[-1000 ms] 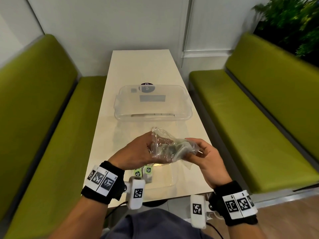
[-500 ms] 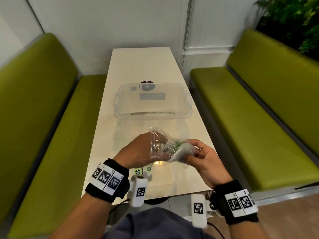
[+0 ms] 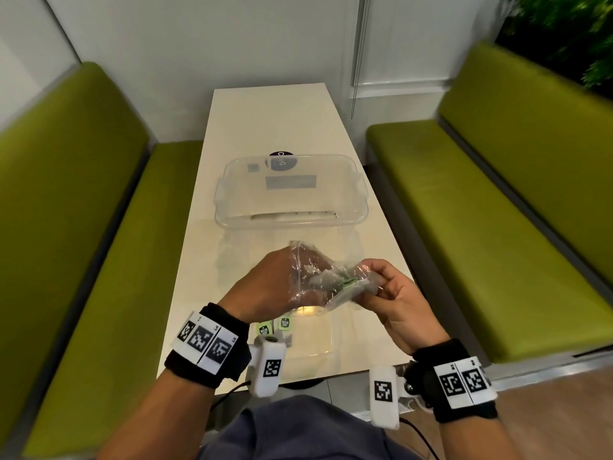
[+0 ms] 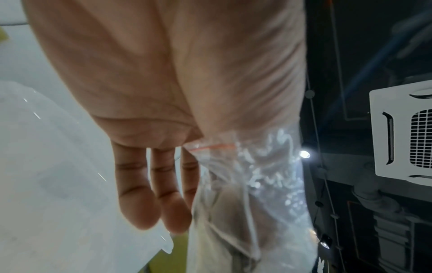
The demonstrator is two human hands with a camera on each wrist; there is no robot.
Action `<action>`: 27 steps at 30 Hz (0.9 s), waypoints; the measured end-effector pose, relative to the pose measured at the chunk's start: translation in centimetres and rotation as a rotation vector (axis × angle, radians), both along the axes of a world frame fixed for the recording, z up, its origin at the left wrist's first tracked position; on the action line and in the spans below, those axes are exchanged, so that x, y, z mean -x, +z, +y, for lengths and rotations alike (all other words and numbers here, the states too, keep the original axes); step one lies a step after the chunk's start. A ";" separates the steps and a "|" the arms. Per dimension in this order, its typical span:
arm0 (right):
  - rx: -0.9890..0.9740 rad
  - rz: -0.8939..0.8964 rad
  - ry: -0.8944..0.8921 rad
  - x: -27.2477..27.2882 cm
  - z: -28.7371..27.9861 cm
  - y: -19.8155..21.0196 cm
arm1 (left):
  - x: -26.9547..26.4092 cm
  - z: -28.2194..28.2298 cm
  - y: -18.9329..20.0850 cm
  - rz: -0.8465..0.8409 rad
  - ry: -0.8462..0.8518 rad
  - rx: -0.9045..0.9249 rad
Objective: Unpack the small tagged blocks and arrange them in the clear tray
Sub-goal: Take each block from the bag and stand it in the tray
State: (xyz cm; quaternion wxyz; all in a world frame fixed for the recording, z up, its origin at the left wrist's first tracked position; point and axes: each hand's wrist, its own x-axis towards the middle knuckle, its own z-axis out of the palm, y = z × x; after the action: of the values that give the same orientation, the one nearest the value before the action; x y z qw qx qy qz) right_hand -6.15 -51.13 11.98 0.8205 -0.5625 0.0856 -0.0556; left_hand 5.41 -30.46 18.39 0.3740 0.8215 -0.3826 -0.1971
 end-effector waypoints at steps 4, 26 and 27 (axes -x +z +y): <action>0.020 0.046 -0.074 -0.3 -0.2 -0.1 | -0.3 -0.1 -0.2 0.058 0.091 0.051; 0.041 0.365 -0.180 -0.6 -2.7 -1.5 | -2.3 -0.2 -1.3 0.325 0.386 0.072; 0.041 0.368 -0.181 -0.6 -2.8 -1.5 | -2.3 -0.2 -1.4 0.356 0.387 0.093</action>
State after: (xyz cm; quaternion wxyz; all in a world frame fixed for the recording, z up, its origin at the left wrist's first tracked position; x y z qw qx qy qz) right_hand -5.60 -53.96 10.51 0.7709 -0.5699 0.2832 -0.0272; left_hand 7.66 -30.63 17.00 0.5035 0.8138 -0.1551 -0.2455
